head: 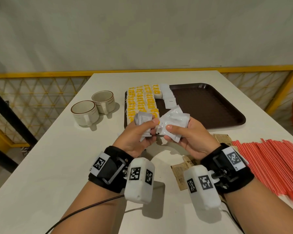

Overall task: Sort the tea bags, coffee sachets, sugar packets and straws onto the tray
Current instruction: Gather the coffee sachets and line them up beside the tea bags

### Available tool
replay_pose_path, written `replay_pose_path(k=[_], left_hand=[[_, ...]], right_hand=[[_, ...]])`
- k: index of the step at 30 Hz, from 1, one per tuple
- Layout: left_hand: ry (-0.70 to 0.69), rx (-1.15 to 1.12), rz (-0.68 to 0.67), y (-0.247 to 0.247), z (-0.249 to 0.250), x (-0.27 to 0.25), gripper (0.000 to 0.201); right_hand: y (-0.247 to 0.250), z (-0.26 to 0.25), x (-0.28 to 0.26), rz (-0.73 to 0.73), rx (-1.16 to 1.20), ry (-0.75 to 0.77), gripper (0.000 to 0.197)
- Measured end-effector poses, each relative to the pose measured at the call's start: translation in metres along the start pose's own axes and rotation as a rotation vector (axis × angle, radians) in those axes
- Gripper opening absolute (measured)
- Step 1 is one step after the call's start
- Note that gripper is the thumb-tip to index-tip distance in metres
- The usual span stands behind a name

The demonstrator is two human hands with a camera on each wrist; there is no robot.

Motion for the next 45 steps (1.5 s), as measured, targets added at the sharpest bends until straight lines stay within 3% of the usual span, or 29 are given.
replay_pose_path(k=[4, 8, 13, 16, 19, 23, 27, 31, 33, 36, 41, 45], left_hand=[[-0.058, 0.143, -0.067, -0.01, -0.004, -0.005, 0.04], [-0.075, 0.149, -0.024, -0.008, -0.002, -0.006, 0.041], [-0.085, -0.176, 0.162, 0.01, 0.008, 0.002, 0.032], [-0.083, -0.346, 0.23, 0.018, 0.008, 0.005, 0.039], [-0.079, -0.293, 0.157, 0.011, 0.003, 0.006, 0.043], [0.065, -0.06, 0.051, -0.005, -0.01, 0.002, 0.036], [0.304, -0.156, -0.097, -0.009, -0.015, -0.005, 0.067], [0.393, -0.13, -0.188, -0.011, -0.02, -0.008, 0.076], [0.367, -0.004, -0.178, -0.011, -0.021, -0.008, 0.062], [0.303, 0.122, -0.175, -0.012, -0.021, -0.009, 0.037], [0.237, -0.111, -0.097, -0.012, -0.014, -0.005, 0.03], [0.179, -0.207, -0.025, -0.006, -0.007, -0.002, 0.013]], right_hand=[[0.001, 0.002, -0.001, 0.01, -0.087, -0.019, 0.042], [0.003, 0.003, 0.0, 0.053, -0.075, -0.031, 0.047], [0.016, -0.007, 0.003, 0.201, 0.093, 0.041, 0.032], [0.011, -0.007, 0.002, 0.102, 0.076, 0.015, 0.041], [-0.005, 0.001, -0.002, -0.057, -0.037, -0.014, 0.044], [-0.002, 0.0, -0.001, 0.022, -0.054, 0.045, 0.039], [0.004, -0.008, -0.002, 0.037, -0.135, 0.036, 0.035], [-0.005, -0.004, -0.006, -0.172, -0.294, -0.016, 0.031], [-0.007, -0.003, -0.008, -0.221, -0.339, -0.015, 0.024], [-0.006, -0.005, -0.008, -0.183, -0.355, 0.014, 0.015], [0.001, -0.008, -0.004, -0.028, -0.243, 0.034, 0.019], [0.003, -0.009, -0.002, -0.013, -0.187, -0.019, 0.021]])
Point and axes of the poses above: each hand's wrist, its own x-axis towards the middle knuckle, its own y-axis out of the back of the hand, z = x × y, the point moved 5 cm from there along x, towards the middle knuckle, and after that the axes turned 3 degrees about -x, right-handed, at the moved point
